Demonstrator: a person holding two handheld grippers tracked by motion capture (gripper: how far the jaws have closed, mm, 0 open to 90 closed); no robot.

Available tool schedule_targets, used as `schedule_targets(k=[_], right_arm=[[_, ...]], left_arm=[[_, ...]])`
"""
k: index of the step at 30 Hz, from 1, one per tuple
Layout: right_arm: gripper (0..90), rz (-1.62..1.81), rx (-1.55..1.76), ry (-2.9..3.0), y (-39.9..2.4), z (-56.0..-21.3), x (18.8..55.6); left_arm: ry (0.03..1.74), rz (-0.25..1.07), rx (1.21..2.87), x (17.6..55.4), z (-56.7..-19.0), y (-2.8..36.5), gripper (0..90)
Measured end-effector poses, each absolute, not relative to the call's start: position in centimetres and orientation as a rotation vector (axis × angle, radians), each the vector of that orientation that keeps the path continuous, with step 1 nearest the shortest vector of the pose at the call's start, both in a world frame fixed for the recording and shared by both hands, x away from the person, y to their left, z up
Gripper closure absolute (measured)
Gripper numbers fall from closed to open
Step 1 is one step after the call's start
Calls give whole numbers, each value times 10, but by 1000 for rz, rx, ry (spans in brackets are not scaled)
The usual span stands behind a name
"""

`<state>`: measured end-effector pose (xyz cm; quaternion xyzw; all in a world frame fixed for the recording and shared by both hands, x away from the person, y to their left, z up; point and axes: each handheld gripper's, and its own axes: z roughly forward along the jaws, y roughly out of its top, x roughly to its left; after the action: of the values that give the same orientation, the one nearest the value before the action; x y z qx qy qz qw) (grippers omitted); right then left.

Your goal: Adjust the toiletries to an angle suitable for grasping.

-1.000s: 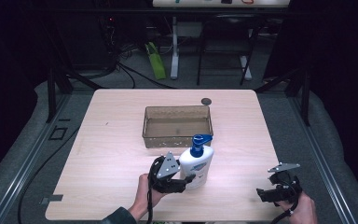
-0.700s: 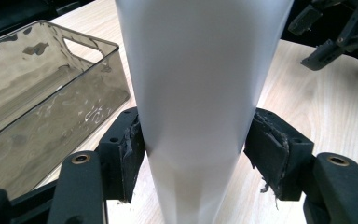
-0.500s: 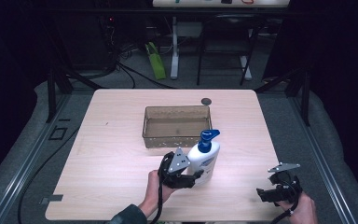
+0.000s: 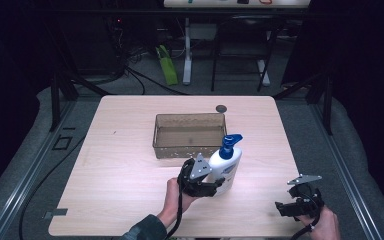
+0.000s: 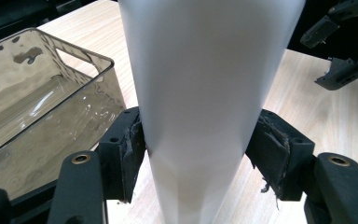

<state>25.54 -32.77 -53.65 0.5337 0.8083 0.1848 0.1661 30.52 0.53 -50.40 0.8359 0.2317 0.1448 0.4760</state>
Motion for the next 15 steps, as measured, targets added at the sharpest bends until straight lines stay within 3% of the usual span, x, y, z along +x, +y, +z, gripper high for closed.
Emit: schedule_targets(k=[11,15], right_arm=[[109,525,1518,2300,-328,-536,255],[109,530,1519,2300,-327,-536,255]], left_arm=[[565,371,2079,307,-502,2,372],[592,355,2084,307,-500,11,237]])
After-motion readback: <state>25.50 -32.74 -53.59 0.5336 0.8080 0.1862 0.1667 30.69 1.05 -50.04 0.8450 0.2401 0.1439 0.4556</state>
